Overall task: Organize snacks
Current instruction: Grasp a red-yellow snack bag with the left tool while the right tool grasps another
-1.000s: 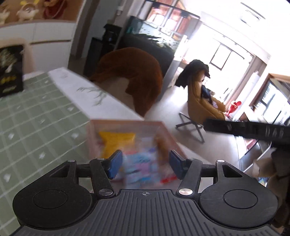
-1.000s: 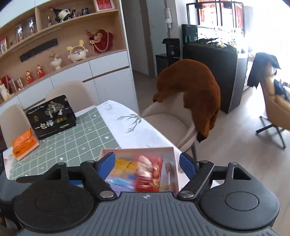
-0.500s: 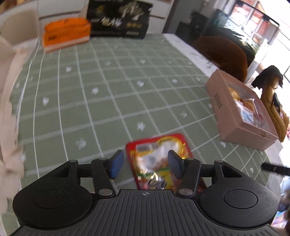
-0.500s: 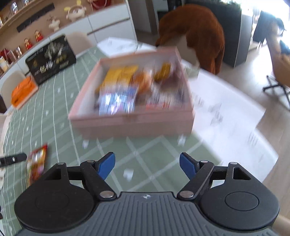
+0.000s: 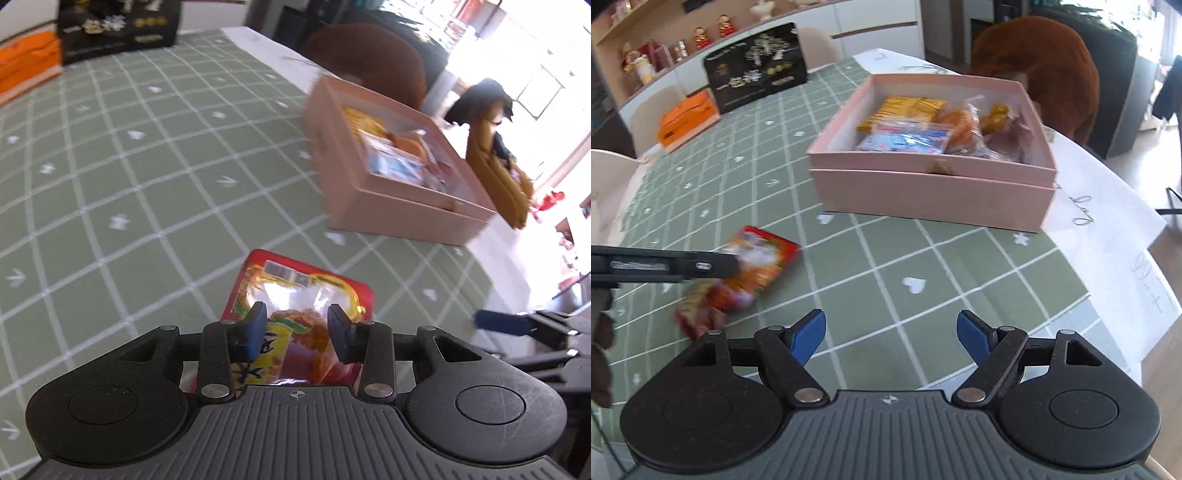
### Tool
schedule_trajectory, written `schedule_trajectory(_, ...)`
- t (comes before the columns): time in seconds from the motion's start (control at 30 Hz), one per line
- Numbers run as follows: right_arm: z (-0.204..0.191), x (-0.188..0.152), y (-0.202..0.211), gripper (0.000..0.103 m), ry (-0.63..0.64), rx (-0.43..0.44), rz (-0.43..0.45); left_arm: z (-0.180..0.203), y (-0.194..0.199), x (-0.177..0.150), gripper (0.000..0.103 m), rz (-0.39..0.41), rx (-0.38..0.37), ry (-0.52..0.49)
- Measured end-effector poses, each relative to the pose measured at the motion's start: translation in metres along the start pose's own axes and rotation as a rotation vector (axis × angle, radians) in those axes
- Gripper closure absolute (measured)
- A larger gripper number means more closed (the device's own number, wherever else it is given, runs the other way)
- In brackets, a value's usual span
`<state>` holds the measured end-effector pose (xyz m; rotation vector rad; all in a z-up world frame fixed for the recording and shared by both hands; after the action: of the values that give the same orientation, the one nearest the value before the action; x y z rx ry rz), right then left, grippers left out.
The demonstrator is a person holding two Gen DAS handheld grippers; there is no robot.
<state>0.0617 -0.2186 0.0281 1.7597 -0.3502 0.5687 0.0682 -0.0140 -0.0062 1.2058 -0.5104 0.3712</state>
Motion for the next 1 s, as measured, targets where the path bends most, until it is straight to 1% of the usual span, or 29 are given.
schedule_trajectory(0.1,-0.011,-0.004,0.004,0.024,-0.004,0.051,-0.013,0.004,-0.003,0.000,0.063,-0.020,-0.085,0.056)
schedule_trajectory(0.13,-0.016,-0.006,0.004,0.024,-0.003,0.067,-0.023,0.003,-0.001,0.000,0.064,-0.016,-0.097,0.073)
schedule_trajectory(0.2,-0.029,-0.011,0.002,0.024,0.009,0.100,-0.043,-0.002,0.006,0.000,0.066,0.004,-0.074,0.083)
schedule_trajectory(0.27,-0.043,-0.016,-0.003,0.024,0.027,0.122,-0.062,-0.009,0.011,-0.003,0.066,0.006,-0.048,0.094)
schedule_trajectory(0.33,-0.053,-0.019,-0.010,0.024,0.044,0.111,-0.074,-0.014,0.012,-0.009,0.066,-0.013,-0.023,0.094)
schedule_trajectory(0.37,-0.057,-0.020,-0.014,0.024,0.051,0.093,-0.076,-0.016,0.013,-0.013,0.066,-0.020,-0.014,0.092)
schedule_trajectory(0.4,-0.058,-0.020,-0.018,0.022,0.059,0.070,-0.076,-0.018,0.014,-0.018,0.066,-0.027,-0.004,0.090)
schedule_trajectory(0.47,-0.059,-0.016,-0.019,0.022,0.068,0.046,-0.052,-0.019,0.015,-0.024,0.066,-0.023,0.010,0.089)
schedule_trajectory(0.5,-0.059,-0.015,-0.019,0.022,0.066,0.036,-0.044,-0.020,0.016,-0.026,0.065,-0.020,0.004,0.098)
schedule_trajectory(0.67,-0.047,-0.006,-0.018,0.022,0.066,-0.019,-0.031,-0.014,0.009,-0.024,0.066,-0.031,-0.043,0.135)
schedule_trajectory(0.77,-0.037,-0.004,-0.013,0.022,0.049,-0.038,-0.017,-0.001,0.004,-0.021,0.066,-0.037,-0.102,0.135)
schedule_trajectory(0.83,-0.033,-0.005,-0.006,0.022,0.044,-0.017,-0.010,0.008,-0.001,-0.019,0.066,-0.042,-0.138,0.137)
schedule_trajectory(0.9,-0.031,-0.006,-0.002,0.022,0.051,0.009,-0.021,0.017,-0.006,-0.018,0.068,-0.056,-0.167,0.142)
schedule_trajectory(1.0,-0.030,-0.009,0.000,0.022,0.061,0.016,-0.027,0.025,-0.007,-0.017,0.068,-0.065,-0.192,0.137)
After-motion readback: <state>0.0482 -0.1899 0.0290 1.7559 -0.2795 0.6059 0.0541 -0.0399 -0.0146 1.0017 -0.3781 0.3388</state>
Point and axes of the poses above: each gripper's, at about its wrist camera, not at the fingertips, and y roughly against the way its jaws point, z to its right, x to its top, the point moved 4 cm from there along -y, roughly the way its jaws point, and after that the axes turned 6 degrees about -y, right-handed, at the moved point
